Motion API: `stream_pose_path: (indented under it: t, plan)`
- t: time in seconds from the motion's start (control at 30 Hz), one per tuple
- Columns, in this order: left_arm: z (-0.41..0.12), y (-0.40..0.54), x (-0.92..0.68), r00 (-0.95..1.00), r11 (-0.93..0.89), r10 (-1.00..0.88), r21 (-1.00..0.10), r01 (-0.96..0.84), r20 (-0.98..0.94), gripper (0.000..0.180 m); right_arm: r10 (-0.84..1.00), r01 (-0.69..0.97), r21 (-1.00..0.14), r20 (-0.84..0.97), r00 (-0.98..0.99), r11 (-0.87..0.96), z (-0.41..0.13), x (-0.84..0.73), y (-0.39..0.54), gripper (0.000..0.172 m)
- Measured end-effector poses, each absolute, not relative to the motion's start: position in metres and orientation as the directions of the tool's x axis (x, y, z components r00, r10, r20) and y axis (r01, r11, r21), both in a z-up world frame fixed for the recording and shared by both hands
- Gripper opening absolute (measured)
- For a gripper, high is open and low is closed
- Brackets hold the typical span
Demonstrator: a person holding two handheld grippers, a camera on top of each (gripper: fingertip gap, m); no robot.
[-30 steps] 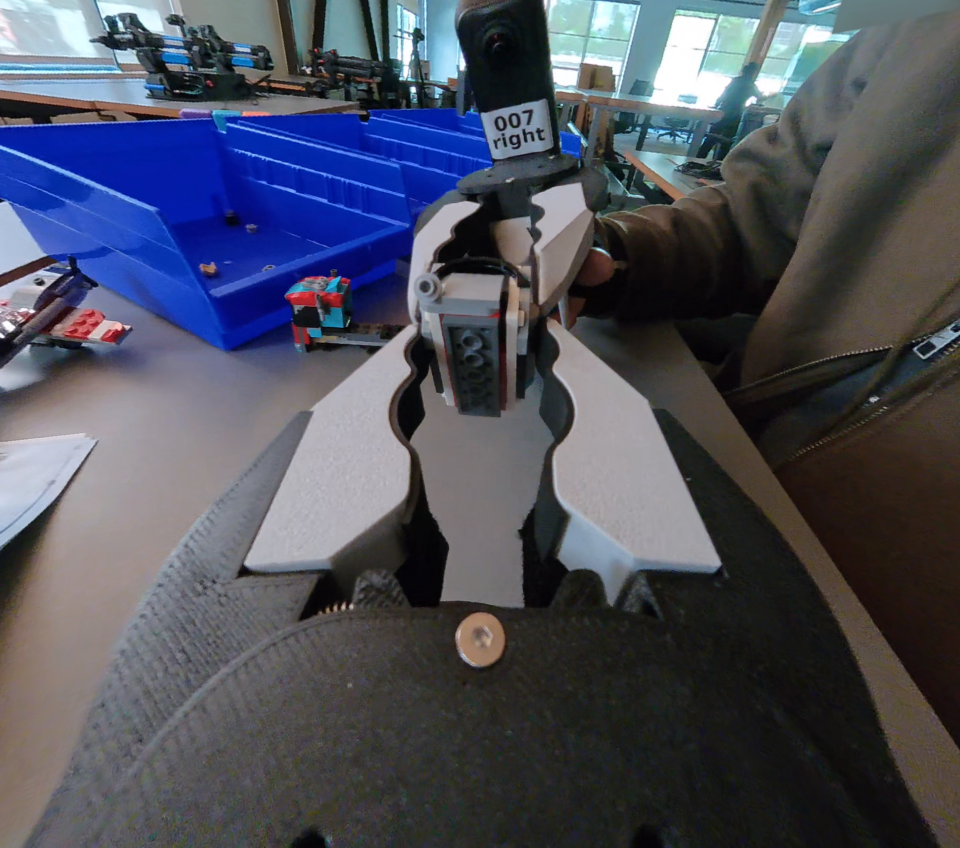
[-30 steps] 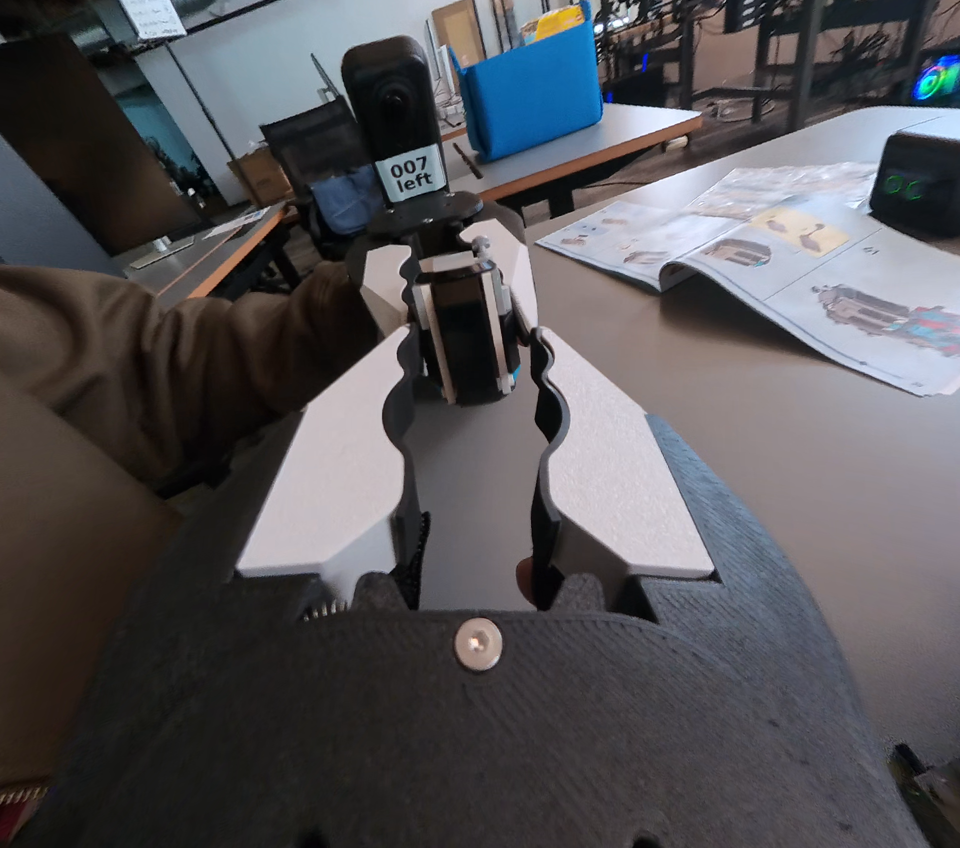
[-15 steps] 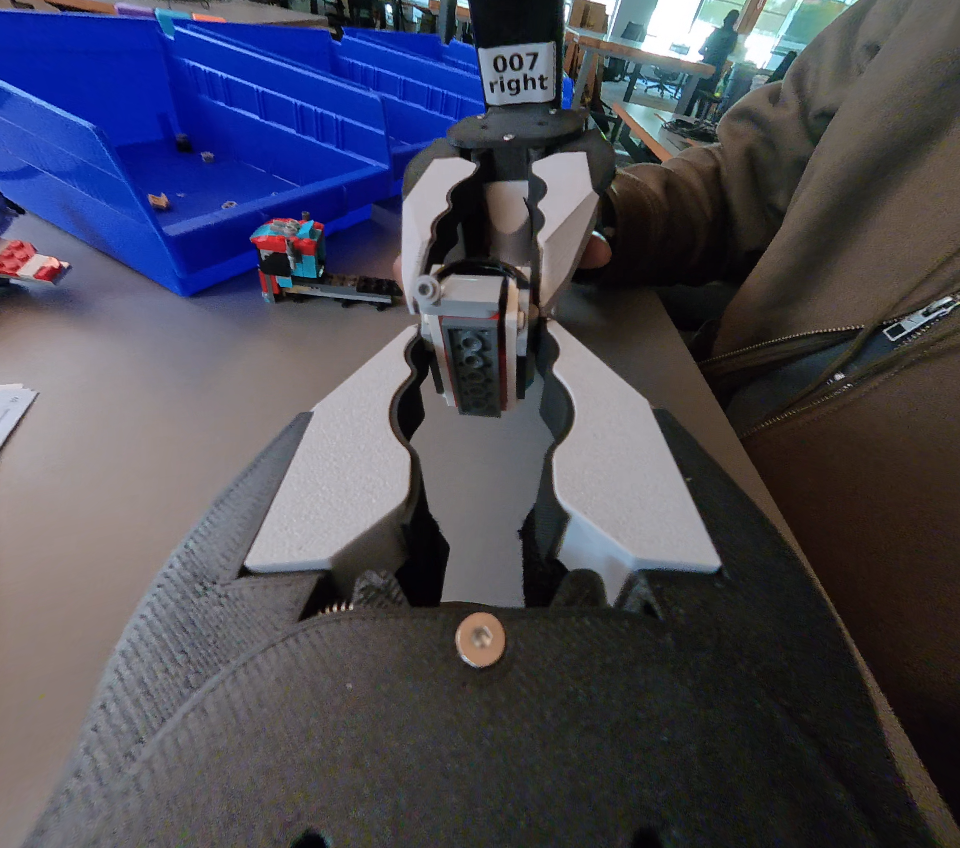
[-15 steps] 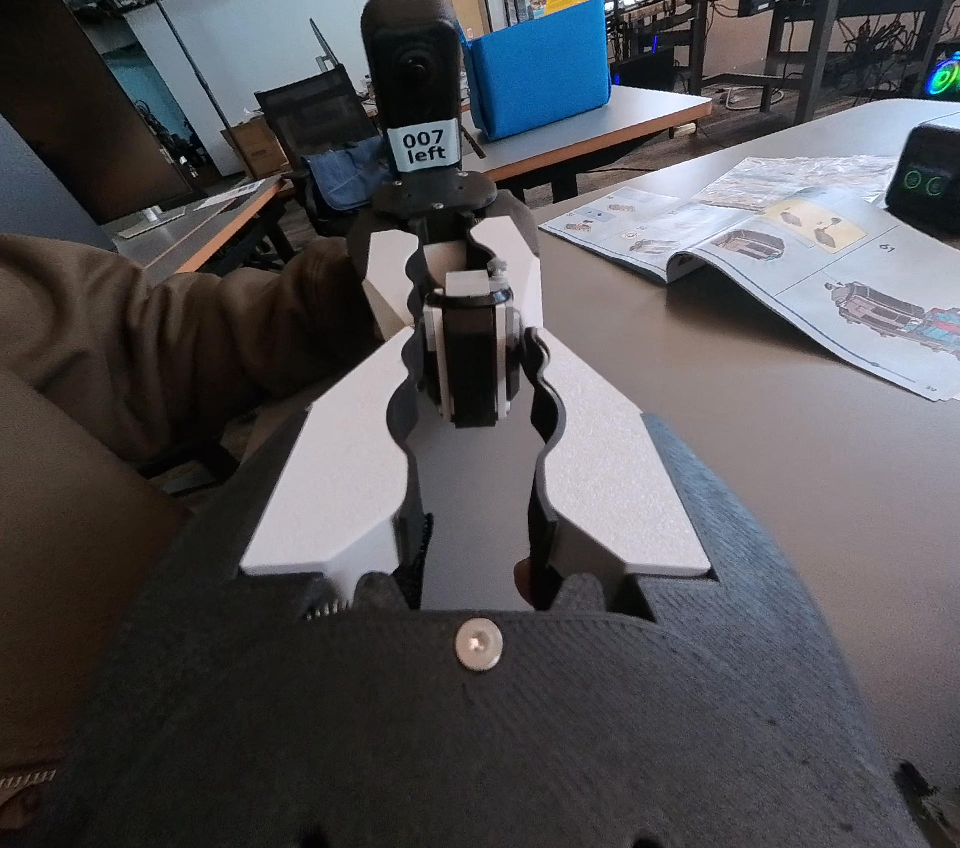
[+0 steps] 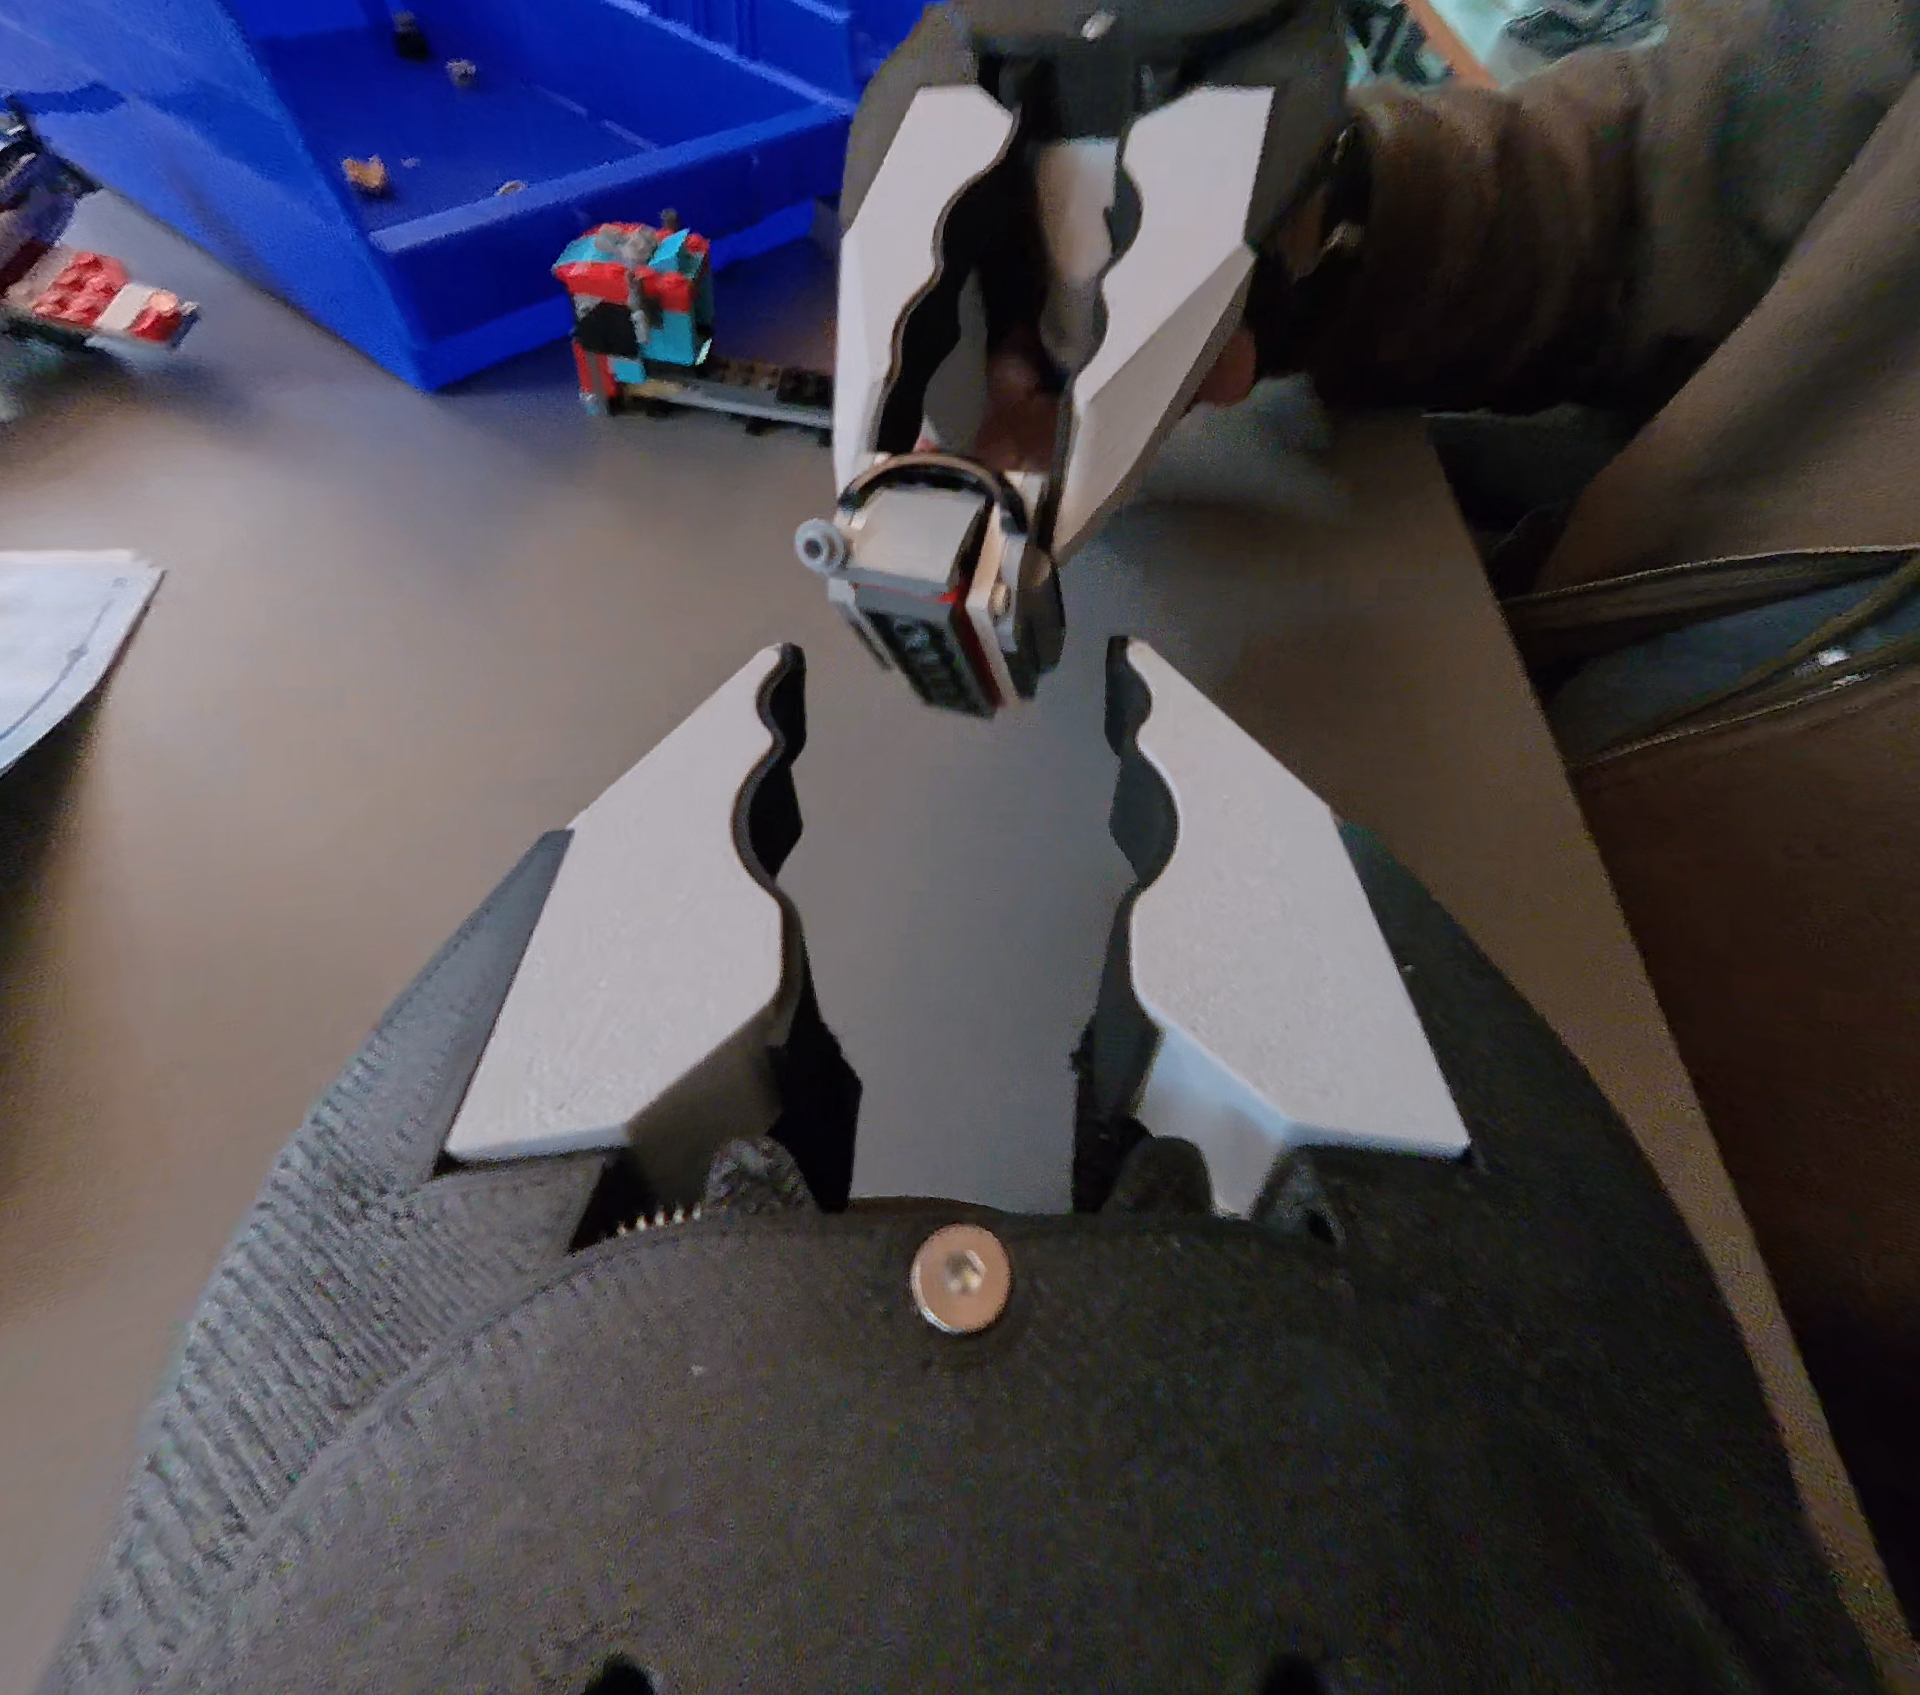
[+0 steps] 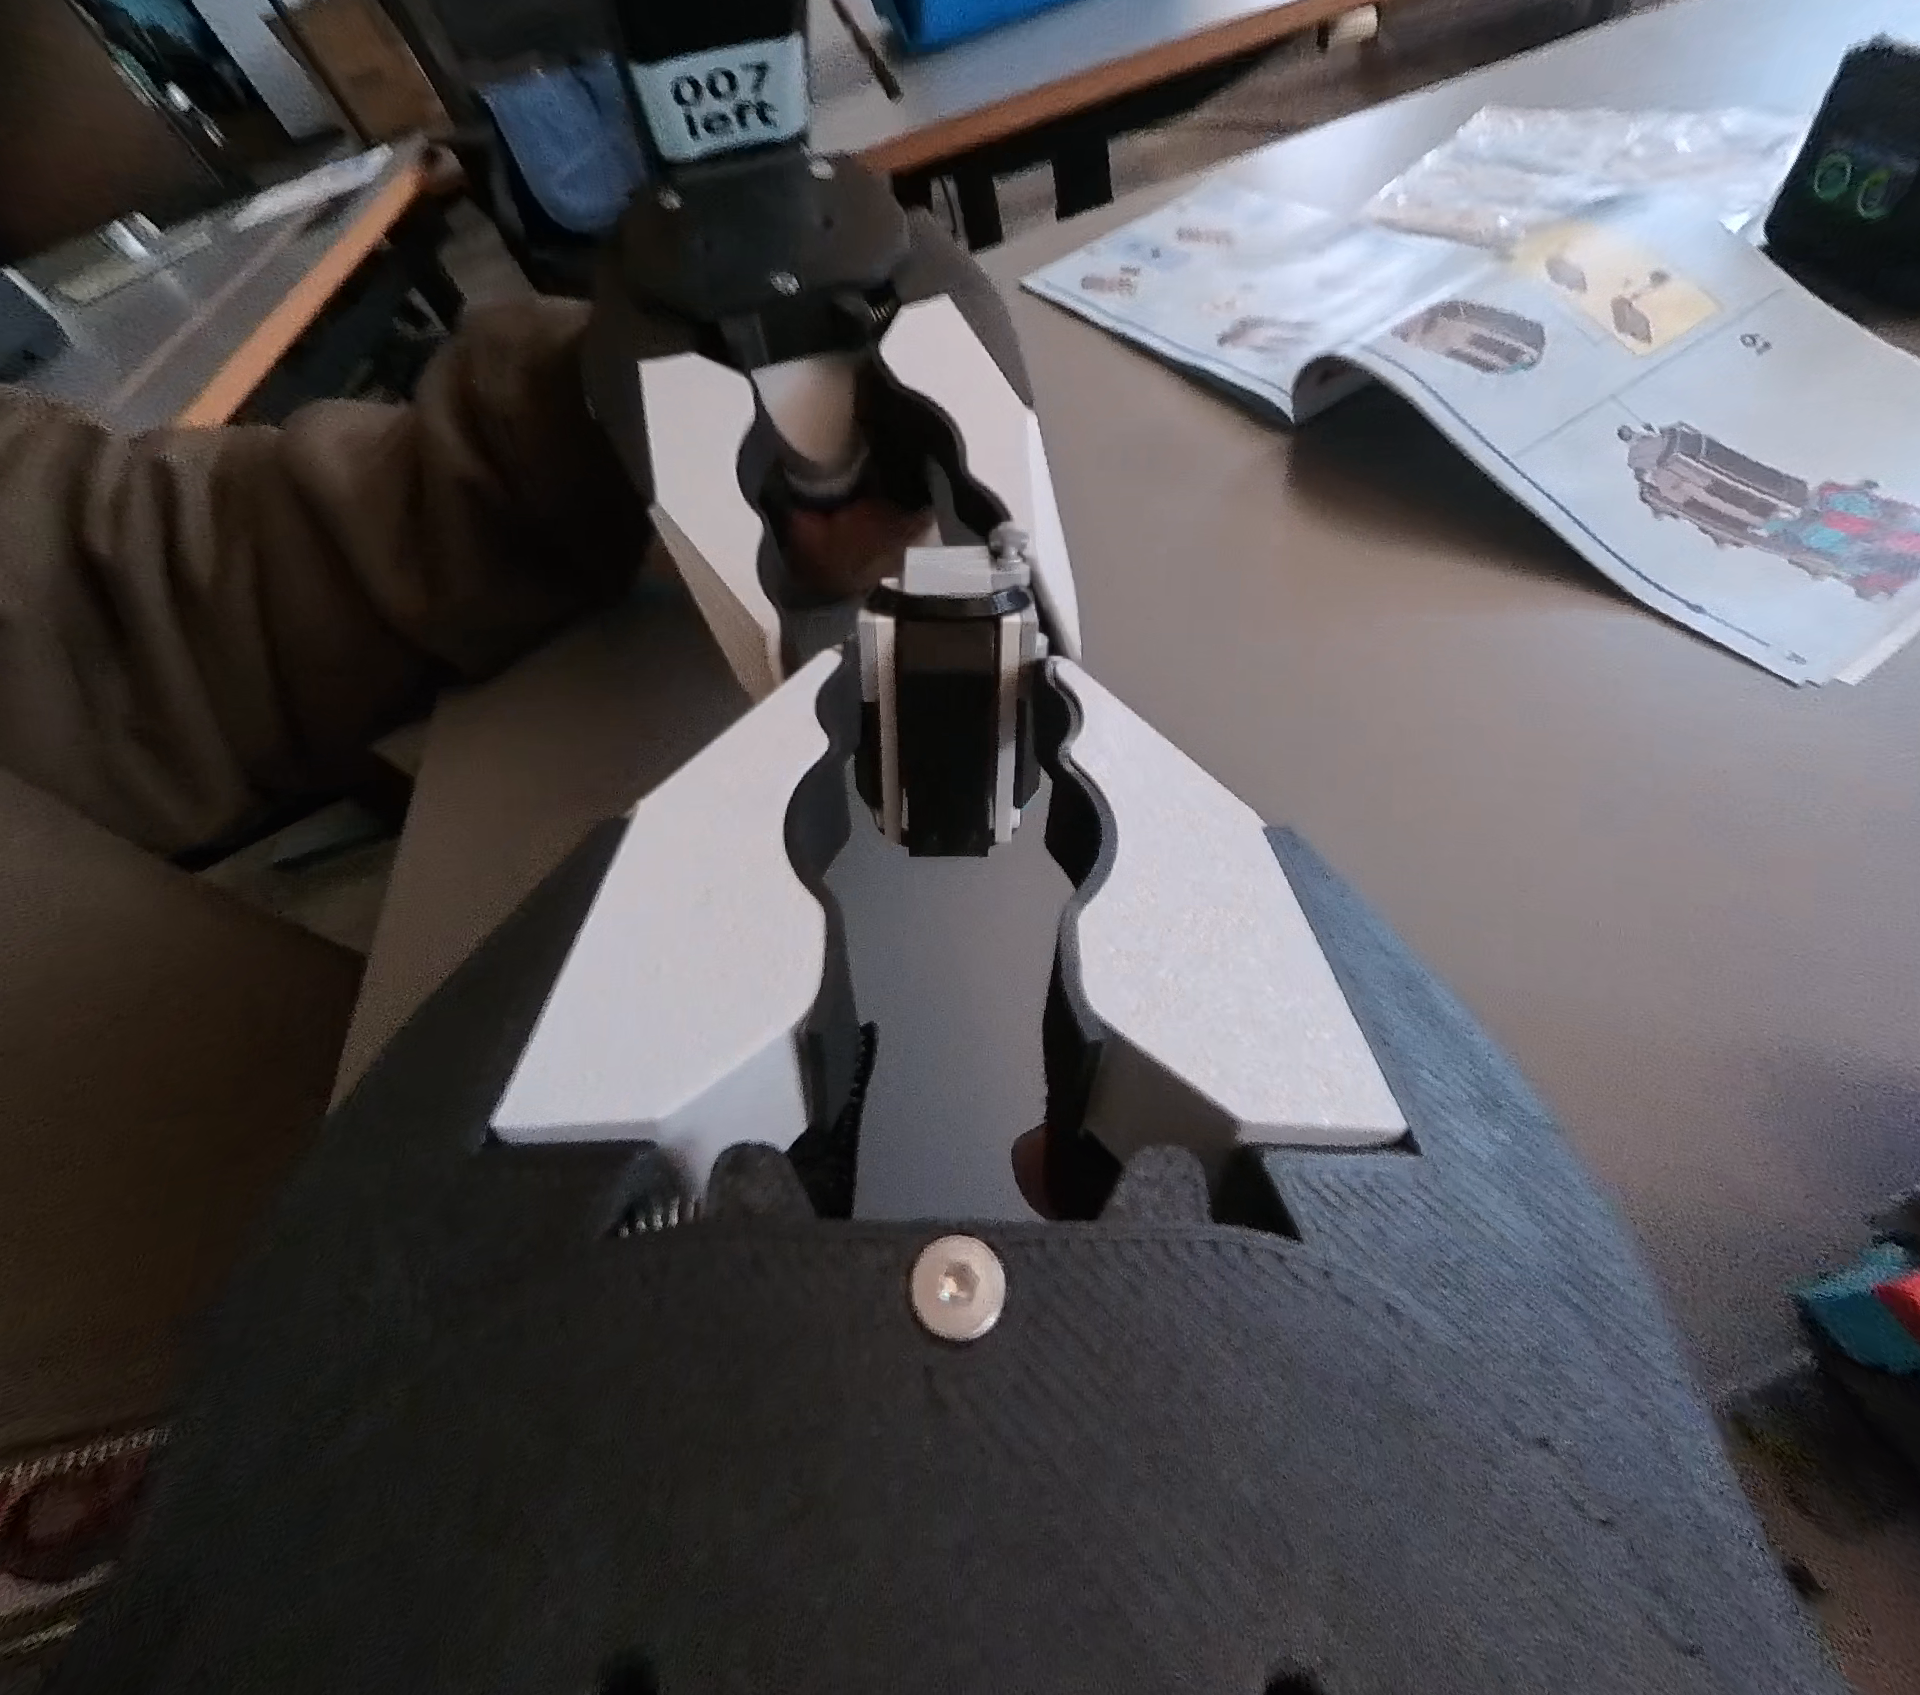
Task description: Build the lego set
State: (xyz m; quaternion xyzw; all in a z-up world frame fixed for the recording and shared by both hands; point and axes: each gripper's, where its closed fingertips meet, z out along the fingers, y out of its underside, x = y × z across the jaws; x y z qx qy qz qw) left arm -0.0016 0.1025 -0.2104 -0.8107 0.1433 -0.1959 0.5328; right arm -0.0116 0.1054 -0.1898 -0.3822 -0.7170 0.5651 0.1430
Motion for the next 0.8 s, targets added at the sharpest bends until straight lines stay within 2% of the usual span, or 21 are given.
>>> stream_pose_path:
  t: [0.27,0.37,0.5,0.8]
  plan:
    - [-0.214,0.094,-0.045,0.957,-0.408,-0.243,-0.912,0.048,0.159,0.063,0.77,0.606,-0.721,-0.161,-0.618,0.336,-0.23,-0.029,0.124,0.034]
    - [-0.214,0.092,-0.057,0.969,-0.403,-0.176,-0.911,0.09,0.173,0.063,0.78,0.643,-0.665,-0.142,-0.61,0.381,-0.237,-0.037,0.121,0.034]
    - [-0.212,0.088,-0.069,0.973,-0.386,-0.114,-0.911,0.144,0.202,0.063,0.802,0.671,-0.561,-0.022,-0.598,0.485,-0.252,-0.046,0.124,0.035]
    - [-0.209,0.079,-0.078,0.977,-0.355,-0.049,-0.918,0.176,0.206,0.067,0.812,0.669,-0.537,0.056,-0.58,0.515,-0.251,-0.053,0.122,0.035]
